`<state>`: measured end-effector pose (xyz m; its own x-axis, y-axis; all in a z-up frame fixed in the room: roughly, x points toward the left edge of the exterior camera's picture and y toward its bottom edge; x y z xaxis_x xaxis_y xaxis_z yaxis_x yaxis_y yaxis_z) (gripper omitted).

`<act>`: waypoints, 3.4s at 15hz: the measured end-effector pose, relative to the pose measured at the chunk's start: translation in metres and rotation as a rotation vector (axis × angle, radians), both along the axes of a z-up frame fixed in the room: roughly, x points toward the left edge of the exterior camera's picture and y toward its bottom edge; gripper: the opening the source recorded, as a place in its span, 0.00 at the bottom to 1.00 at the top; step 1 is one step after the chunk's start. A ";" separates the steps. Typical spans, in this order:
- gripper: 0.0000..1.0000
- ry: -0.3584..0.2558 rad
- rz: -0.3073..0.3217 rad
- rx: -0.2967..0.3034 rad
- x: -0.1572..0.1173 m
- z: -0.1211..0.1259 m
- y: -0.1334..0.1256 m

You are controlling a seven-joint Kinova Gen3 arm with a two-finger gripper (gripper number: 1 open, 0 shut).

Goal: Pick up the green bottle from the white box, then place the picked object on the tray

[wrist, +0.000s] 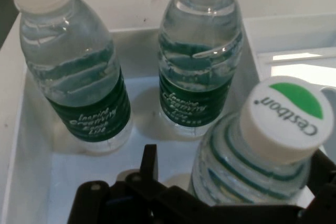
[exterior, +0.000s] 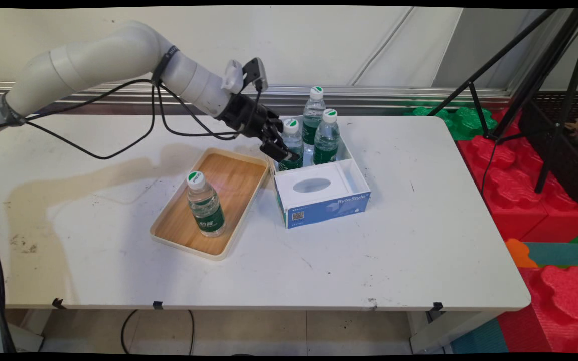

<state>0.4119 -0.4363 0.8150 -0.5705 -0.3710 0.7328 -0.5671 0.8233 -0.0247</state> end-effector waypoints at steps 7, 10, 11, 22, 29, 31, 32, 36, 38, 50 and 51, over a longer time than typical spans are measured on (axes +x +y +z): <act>1.00 -0.012 -0.013 0.004 -0.007 -0.012 -0.010; 0.00 -0.012 -0.020 0.001 -0.009 -0.013 -0.012; 0.00 -0.011 -0.022 0.000 -0.009 -0.013 -0.012; 0.00 0.028 -0.001 -0.035 0.006 0.014 -0.011; 0.00 0.075 0.004 -0.082 0.024 0.054 0.003; 0.00 0.093 0.005 -0.098 0.033 0.070 0.011; 0.00 0.102 0.006 -0.106 0.038 0.079 0.016; 0.00 0.127 0.005 -0.126 0.058 0.107 0.039; 0.00 0.138 0.013 -0.125 0.070 0.119 0.053; 0.00 0.064 -0.014 -0.067 0.125 0.109 0.118; 0.00 0.059 -0.015 -0.065 0.126 0.106 0.119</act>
<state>0.5377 -0.3178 0.9209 -0.5306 -0.3131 0.7877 -0.5565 0.8296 -0.0451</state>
